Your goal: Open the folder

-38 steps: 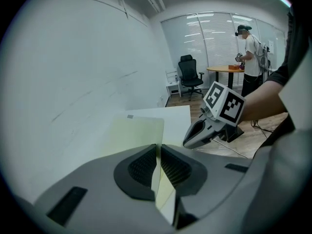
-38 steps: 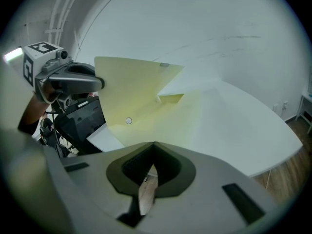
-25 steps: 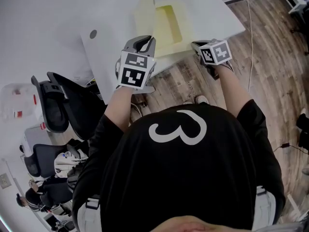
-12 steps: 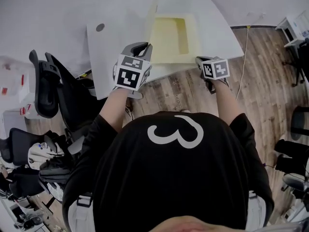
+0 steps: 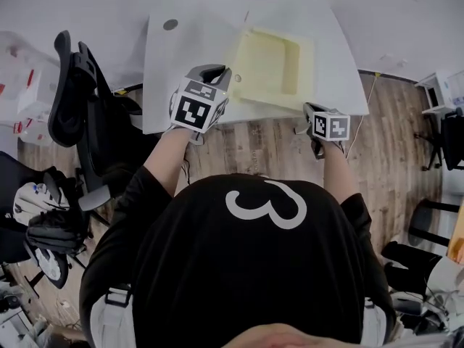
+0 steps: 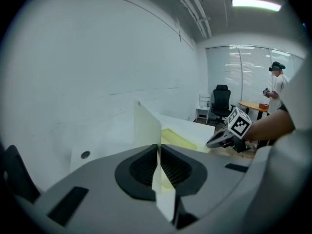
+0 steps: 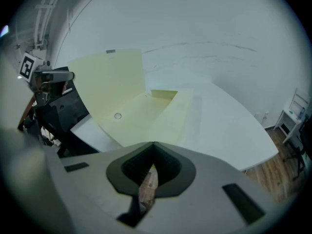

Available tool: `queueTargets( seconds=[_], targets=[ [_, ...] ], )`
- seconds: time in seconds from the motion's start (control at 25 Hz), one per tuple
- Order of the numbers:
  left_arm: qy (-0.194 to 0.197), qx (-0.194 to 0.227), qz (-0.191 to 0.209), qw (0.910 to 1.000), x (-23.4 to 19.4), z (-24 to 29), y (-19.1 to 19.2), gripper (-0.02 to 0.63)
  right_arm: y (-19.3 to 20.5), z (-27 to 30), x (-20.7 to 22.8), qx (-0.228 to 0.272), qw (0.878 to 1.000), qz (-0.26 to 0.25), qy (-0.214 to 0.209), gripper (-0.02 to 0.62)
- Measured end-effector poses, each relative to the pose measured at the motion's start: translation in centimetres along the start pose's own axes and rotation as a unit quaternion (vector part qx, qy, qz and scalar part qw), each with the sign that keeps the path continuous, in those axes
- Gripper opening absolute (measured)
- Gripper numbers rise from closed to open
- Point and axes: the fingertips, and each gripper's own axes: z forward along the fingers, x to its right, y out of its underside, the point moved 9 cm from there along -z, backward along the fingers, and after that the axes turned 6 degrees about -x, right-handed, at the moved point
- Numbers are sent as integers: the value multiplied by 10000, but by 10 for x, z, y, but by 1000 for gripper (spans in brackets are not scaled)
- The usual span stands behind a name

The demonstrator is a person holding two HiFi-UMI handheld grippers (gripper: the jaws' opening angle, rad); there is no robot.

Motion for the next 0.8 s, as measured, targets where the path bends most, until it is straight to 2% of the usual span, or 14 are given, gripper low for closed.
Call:
queueTargets(
  seconds=[0.36,0.6,0.8],
  targets=[
    [33,23,-598,9982,-34,-17,25,29,-1,-1,-8,-21,9991,-301,299,23],
    [27,34,-1277,9918,-58,-22,54,29,1,0,-9,24,9985,-347,426,23],
    [-149,-42,-1547,9878,-69,-25,78,29,1,-1,-9,55,9983,-333,470,23]
  ],
)
